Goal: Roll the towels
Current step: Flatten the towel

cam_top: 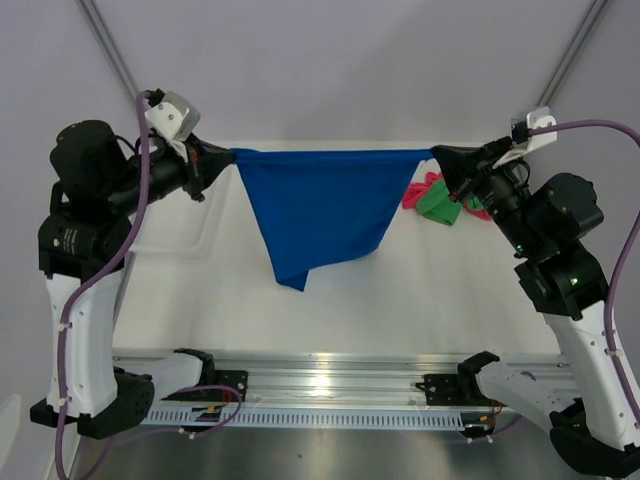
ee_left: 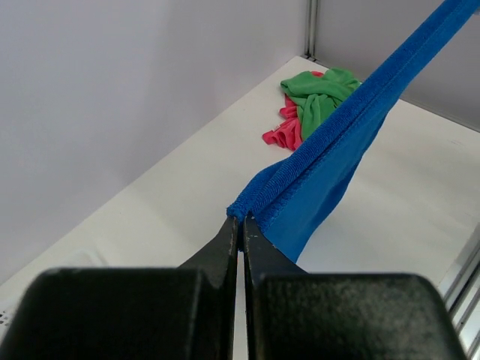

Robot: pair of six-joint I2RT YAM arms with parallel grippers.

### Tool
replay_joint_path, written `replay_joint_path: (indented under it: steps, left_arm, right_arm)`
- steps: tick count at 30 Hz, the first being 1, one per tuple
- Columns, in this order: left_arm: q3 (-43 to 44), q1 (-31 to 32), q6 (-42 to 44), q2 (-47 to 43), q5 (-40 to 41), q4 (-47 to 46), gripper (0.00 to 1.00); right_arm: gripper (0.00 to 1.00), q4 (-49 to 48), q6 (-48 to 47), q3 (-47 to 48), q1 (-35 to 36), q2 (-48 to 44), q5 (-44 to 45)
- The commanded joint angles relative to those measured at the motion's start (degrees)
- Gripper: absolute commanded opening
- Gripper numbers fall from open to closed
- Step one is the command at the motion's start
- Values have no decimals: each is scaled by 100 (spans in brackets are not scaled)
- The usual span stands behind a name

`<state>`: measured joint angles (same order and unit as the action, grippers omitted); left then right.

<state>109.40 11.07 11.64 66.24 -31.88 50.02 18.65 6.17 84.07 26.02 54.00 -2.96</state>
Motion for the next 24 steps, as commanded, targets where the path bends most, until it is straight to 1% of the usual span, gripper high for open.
replay_joint_path:
  steps: [1, 5, 10, 13, 15, 17, 19, 21, 24]
  left_arm:
    - [449, -378, 427, -216, 1359, 342, 1]
    - [1029, -378, 479, -112, 1447, 430, 1]
    - [1504, -378, 515, 161, 1614, 360, 1]
    - [1531, -378, 515, 310, 1676, 246, 1]
    - [1531, -378, 480, 398, 1650, 193, 1]
    - [1479, -378, 384, 451, 1519, 227, 0]
    - [1173, -369, 296, 417, 1202, 149, 1]
    - [848, -351, 269, 355, 957, 43, 1]
    - [617, -202, 295, 346, 955, -19, 1]
  right_arm:
    - [0, 279, -556, 531, -238, -214, 1263]
    - [0, 349, -591, 891, -229, -153, 1263]
    - [0, 455, -767, 1671, -220, 329, 1193]
    - [0, 490, -854, 2059, -220, 707, 1157]
    - [0, 481, -881, 2148, -229, 875, 1157]
    - [0, 438, -777, 2009, -229, 1068, 1044]
    - [0, 385, -662, 1737, -212, 1139, 755]
    - [0, 253, -505, 1210, -177, 1236, 543]
    - [0, 43, -433, 578, -89, 1271, 175]
